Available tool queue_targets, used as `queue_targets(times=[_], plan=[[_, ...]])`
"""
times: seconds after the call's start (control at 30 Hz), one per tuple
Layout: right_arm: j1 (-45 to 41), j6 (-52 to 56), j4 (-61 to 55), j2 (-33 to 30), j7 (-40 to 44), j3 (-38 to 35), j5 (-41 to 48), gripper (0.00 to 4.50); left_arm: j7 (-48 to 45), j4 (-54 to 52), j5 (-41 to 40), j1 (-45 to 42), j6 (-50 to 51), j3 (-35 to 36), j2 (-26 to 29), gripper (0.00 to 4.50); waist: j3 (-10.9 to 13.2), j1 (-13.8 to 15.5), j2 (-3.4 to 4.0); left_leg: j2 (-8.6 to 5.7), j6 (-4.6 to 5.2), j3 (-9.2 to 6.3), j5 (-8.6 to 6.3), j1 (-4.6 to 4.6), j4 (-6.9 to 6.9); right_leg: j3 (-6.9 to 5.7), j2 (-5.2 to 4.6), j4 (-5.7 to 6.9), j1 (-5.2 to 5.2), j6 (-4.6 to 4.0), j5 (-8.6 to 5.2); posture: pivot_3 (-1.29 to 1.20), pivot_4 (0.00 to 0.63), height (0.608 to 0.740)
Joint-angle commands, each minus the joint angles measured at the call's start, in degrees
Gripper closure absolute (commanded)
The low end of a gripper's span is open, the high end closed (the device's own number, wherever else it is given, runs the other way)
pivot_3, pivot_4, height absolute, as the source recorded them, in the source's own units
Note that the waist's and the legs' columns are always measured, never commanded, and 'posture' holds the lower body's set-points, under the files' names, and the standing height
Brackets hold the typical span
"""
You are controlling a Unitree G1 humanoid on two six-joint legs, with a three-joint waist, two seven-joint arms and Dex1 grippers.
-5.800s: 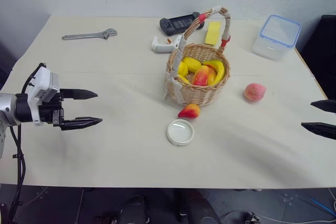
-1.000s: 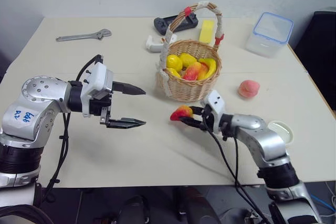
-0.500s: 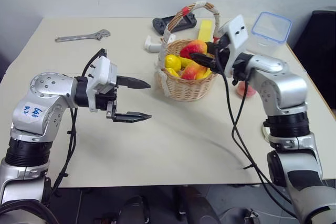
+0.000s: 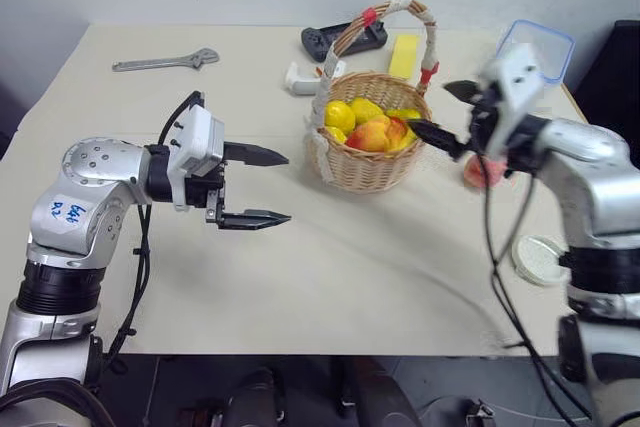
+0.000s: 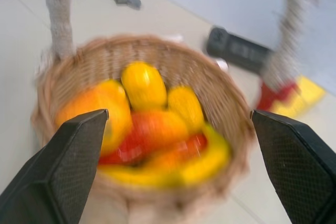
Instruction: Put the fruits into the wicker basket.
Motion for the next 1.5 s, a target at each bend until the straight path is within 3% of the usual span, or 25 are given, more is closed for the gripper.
queue_targets(times=[0.03, 0.17, 0.33, 0.67, 0.93, 1.03, 1.1, 1.13, 1.2, 1.33, 1.5], plan=[[2.9, 3.2, 0.0, -3.5, -1.8, -7.6, 1.6, 0.03, 0.0, -0.9, -0.2, -0.3, -0.9, 0.7, 0.0, 0.00, 0.0, -0.5, 0.00, 0.00, 0.01, 0.02, 0.02, 0.02, 0.03, 0.02, 0.00, 0.08, 0.00, 0.00, 0.00, 0.00, 0.150, 0.740], [5.8, 4.7, 9.4, -2.1, -5.7, -11.2, 1.6, 0.03, 0.7, -0.5, -0.1, -1.5, -1.1, 0.4, -1.1, 0.00, 0.0, -1.1, 0.00, 0.00, -0.06, 0.06, 0.22, 0.21, 0.04, 0.09, 0.05, 0.30, 0.05, -0.03, 0.05, 0.00, 0.150, 0.740], [5.2, 1.0, 15.2, 0.6, -8.9, -9.0, -0.9, 0.03, 2.6, -1.0, -1.4, -3.3, 0.5, 1.0, -3.3, 0.00, 0.0, -1.5, 0.00, -0.03, -0.16, 0.03, 0.54, 0.34, 0.00, 0.13, 0.08, 0.51, 0.09, -0.08, 0.11, 0.00, 0.150, 0.740], [-1.2, -3.9, 27.0, 7.5, -9.8, -6.1, -1.7, 0.03, 2.8, -0.6, -0.4, -3.6, -0.2, 0.8, -3.6, 0.00, 0.0, -2.4, 0.00, -0.07, -0.28, -0.08, 0.75, 0.37, -0.02, 0.14, 0.11, 0.73, 0.07, -0.10, 0.16, 0.00, 0.150, 0.740], [-8.0, -12.6, 43.2, 10.5, -11.1, -3.2, -5.4, 0.03, 2.6, -0.1, 0.0, -4.2, -0.4, 0.7, -3.4, 0.00, 0.0, -2.3, 0.00, -0.10, -0.29, -0.10, 0.75, 0.36, -0.12, 0.14, 0.10, 0.69, 0.04, -0.11, 0.17, 0.00, 0.150, 0.740], [-9.7, -16.3, 47.5, 10.5, -10.4, -2.5, -6.7, 0.62, 2.6, -0.2, -0.1, -4.2, -0.2, 0.8, -3.3, 0.00, 0.0, -2.3, 0.00, -0.11, -0.29, -0.10, 0.75, 0.35, -0.18, 0.14, 0.10, 0.67, 0.02, -0.11, 0.17, 0.00, 0.150, 0.740], [-10.2, -18.0, 48.8, 10.3, -9.6, -2.1, -7.1, 1.27, 2.5, -0.3, 0.0, -4.0, -0.2, 0.8, -3.1, 0.00, 0.0, -2.4, 0.00, -0.11, -0.29, -0.10, 0.75, 0.35, -0.21, 0.14, 0.10, 0.66, 0.02, -0.11, 0.16, 0.00, 0.150, 0.740], [-10.3, -18.4, 49.1, 10.2, -9.3, -2.2, -7.0, 1.65, 2.5, -0.4, 0.0, -3.9, -0.1, 0.9, -3.0, 0.00, 0.0, -2.4, 0.01, -0.11, -0.29, -0.10, 0.75, 0.36, -0.22, 0.14, 0.10, 0.65, 0.02, -0.11, 0.16, 0.00, 0.150, 0.740], [-9.9, -18.6, 48.1, 10.0, -8.3, -2.4, -6.4, 1.84, 2.7, -0.4, 0.0, -3.7, -0.1, 1.1, -2.9, 0.00, 0.0, -2.4, 0.00, -0.11, -0.30, -0.10, 0.76, 0.36, -0.21, 0.14, 0.10, 0.66, 0.02, -0.11, 0.16, 0.00, 0.150, 0.740], [-6.7, -16.4, 37.5, 9.1, -2.4, -2.2, -3.6, 1.86, 3.2, -0.3, -0.1, -2.8, 0.3, 2.1, -2.2, 0.00, 0.0, -2.3, 0.01, -0.10, -0.32, -0.10, 0.77, 0.36, -0.20, 0.14, 0.10, 0.68, 0.02, -0.11, 0.16, 0.00, 0.150, 0.740], [-6.5, -2.2, 14.9, 10.6, 0.1, -0.6, 5.2, 1.86, 4.2, 0.7, -1.0, -2.3, 1.0, 4.5, -1.0, 0.00, 0.0, -2.6, 0.05, -0.06, -0.44, -0.11, 0.83, 0.37, -0.32, 0.13, 0.12, 0.72, -0.04, -0.10, 0.16, 0.00, 0.150, 0.740]])
